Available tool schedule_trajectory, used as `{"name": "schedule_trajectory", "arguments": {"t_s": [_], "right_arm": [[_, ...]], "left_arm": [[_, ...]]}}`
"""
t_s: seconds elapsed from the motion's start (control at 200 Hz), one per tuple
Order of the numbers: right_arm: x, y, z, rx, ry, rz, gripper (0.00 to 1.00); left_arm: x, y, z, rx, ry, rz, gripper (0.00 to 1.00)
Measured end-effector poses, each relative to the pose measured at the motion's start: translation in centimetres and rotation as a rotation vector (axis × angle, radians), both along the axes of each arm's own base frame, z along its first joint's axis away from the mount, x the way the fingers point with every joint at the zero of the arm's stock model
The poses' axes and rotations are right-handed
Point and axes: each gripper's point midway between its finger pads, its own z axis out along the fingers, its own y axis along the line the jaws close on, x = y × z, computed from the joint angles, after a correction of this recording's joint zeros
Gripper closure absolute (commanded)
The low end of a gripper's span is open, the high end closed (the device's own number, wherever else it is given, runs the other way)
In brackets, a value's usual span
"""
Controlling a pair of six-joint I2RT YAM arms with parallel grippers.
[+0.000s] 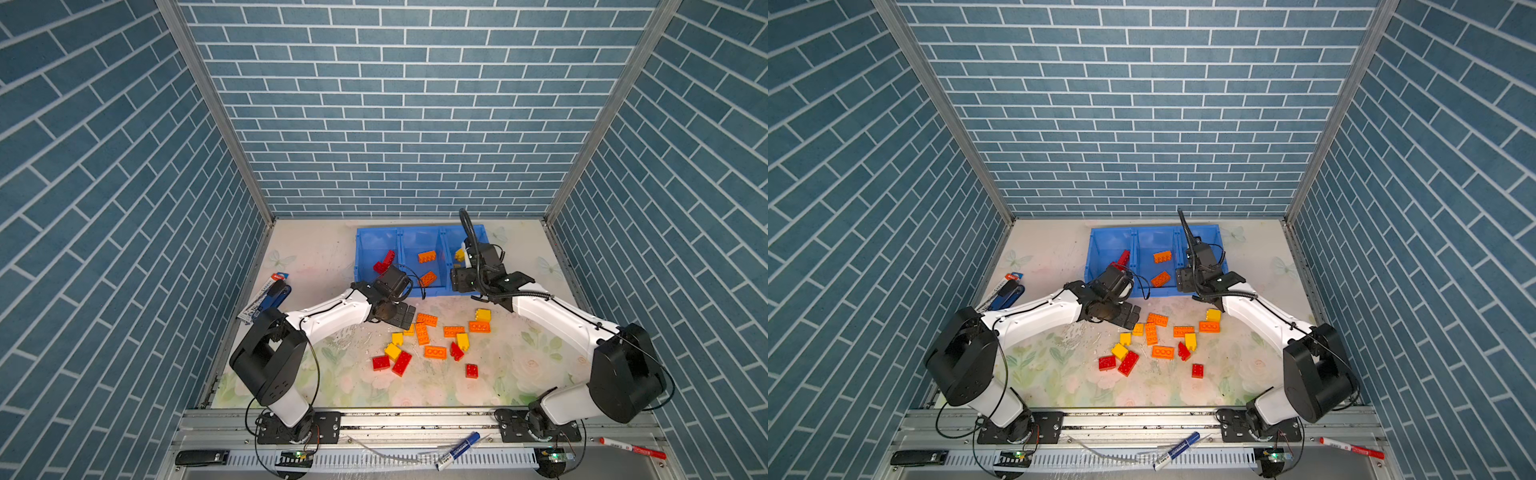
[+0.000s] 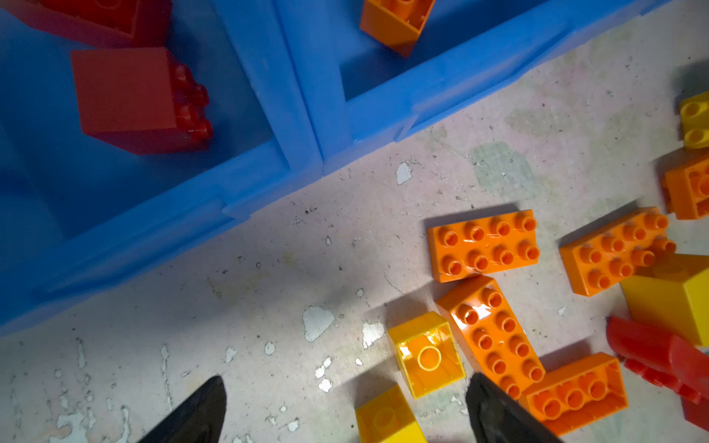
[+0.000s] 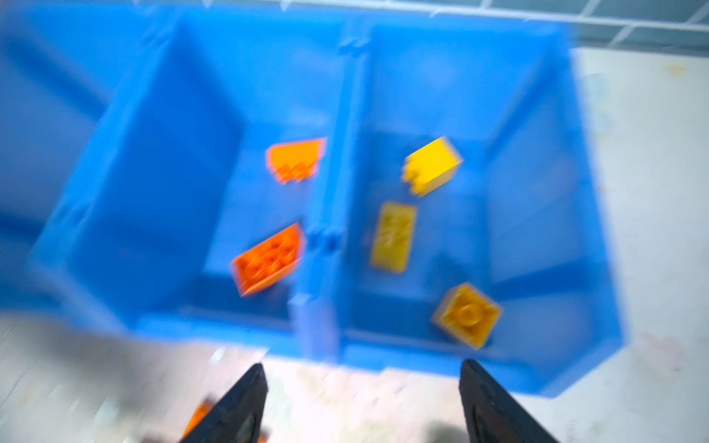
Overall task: Sort the legos into containers by color
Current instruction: Pick up the lego from the center of the table.
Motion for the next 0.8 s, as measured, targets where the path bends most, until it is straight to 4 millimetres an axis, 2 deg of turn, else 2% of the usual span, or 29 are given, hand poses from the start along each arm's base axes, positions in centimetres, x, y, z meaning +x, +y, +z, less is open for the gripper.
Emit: {"name": "schedule_trajectory", "arguments": {"t_s": [0.195, 0.31, 0.465, 0.61, 0.685, 0.8], "right_arm": [[-6.0, 5.5, -4.2, -0.026, 0.126, 0.222, 0.22], [-8.5, 7.4, -6.8, -0.064, 0.2, 0.331, 0.23], [-10.9, 8.1, -10.2, -0.142, 0.292, 0.421, 0.24], [-11.9, 8.5, -11.2, -0.158, 0.32, 0.452, 0.28], [-12.1, 8.6, -11.5, -0.167, 0.327, 0.46, 0.31], [-12.6, 8.6, -12.4, -0.194, 0.341, 0.468, 0.39]], "left_arm": [[0.8, 1.0, 0.6, 0.016, -0.044, 0.08, 0.01], [1.2, 2.3, 1.3, 0.005, -0.075, 0.162, 0.01], [1.6, 6.0, 0.9, -0.035, -0.068, 0.338, 0.01], [1.1, 9.6, -0.4, -0.047, -0.036, 0.488, 0.01], [0.8, 10.5, -0.7, -0.053, -0.026, 0.536, 0.01], [0.8, 10.9, -0.7, -0.064, -0.023, 0.566, 0.01]]}}
